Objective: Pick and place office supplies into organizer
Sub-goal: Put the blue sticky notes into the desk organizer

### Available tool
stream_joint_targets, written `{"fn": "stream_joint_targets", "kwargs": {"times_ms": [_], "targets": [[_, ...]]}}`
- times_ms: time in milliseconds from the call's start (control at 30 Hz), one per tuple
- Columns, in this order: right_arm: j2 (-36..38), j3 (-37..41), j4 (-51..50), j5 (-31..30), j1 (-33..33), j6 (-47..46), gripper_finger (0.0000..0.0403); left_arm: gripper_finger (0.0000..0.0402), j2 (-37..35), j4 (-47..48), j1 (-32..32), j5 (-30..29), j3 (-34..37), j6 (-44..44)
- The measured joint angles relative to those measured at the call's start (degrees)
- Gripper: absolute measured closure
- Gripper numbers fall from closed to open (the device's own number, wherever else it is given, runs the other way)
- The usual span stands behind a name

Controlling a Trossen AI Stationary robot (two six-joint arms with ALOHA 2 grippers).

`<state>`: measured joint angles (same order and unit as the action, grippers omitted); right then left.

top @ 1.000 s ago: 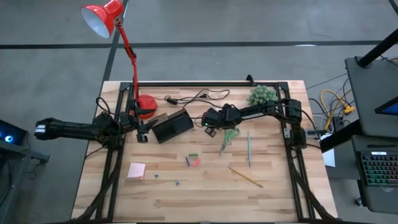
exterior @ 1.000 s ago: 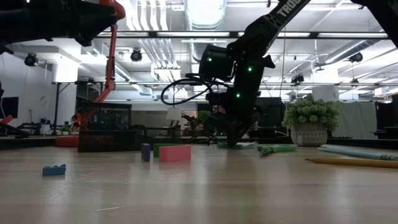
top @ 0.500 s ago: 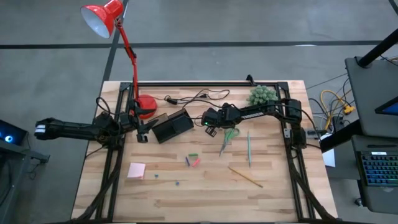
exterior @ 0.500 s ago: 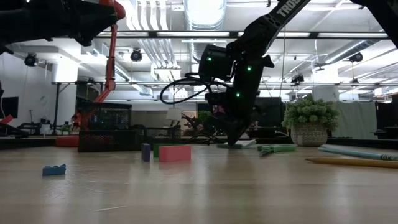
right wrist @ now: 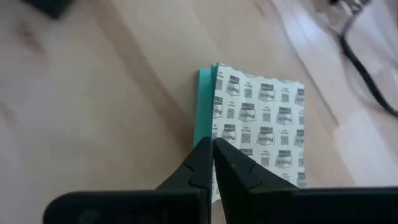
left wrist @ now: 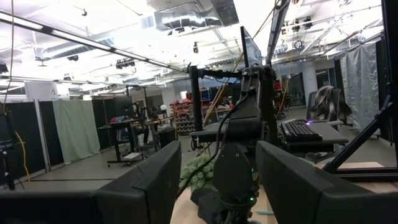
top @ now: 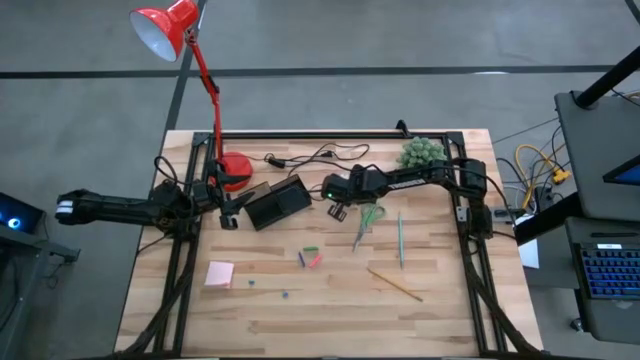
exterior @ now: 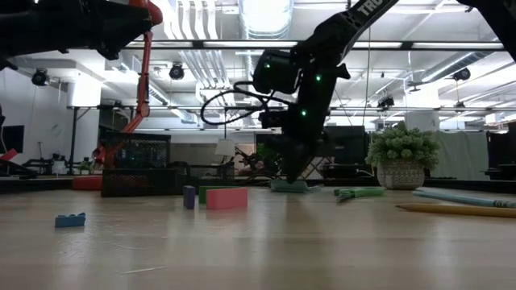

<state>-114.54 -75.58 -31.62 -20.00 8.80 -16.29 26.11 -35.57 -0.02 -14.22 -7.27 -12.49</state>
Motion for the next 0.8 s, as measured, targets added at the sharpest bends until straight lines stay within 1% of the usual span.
{"fn": "stream_joint_targets", "kwargs": {"times_ms": [167,600,800], "targets": [[1.08,-0.82,-0.12,3.60,0.00,2.04,0.0395,0.0206,-0.02,0.04,0.00,0.00,0.07,0.00],[5.01,-0.90,-2.93,4.15,-0.04,3.91,0.0395,0.0206,-0.01,0.01,0.01,0.00,0.07,0.00],[6.62,-0.93,-3.22,6.48,-0.03,4.57,0.0395,0.0206,0.00,0.02,0.01,-0.01,0.04,0.00]]}}
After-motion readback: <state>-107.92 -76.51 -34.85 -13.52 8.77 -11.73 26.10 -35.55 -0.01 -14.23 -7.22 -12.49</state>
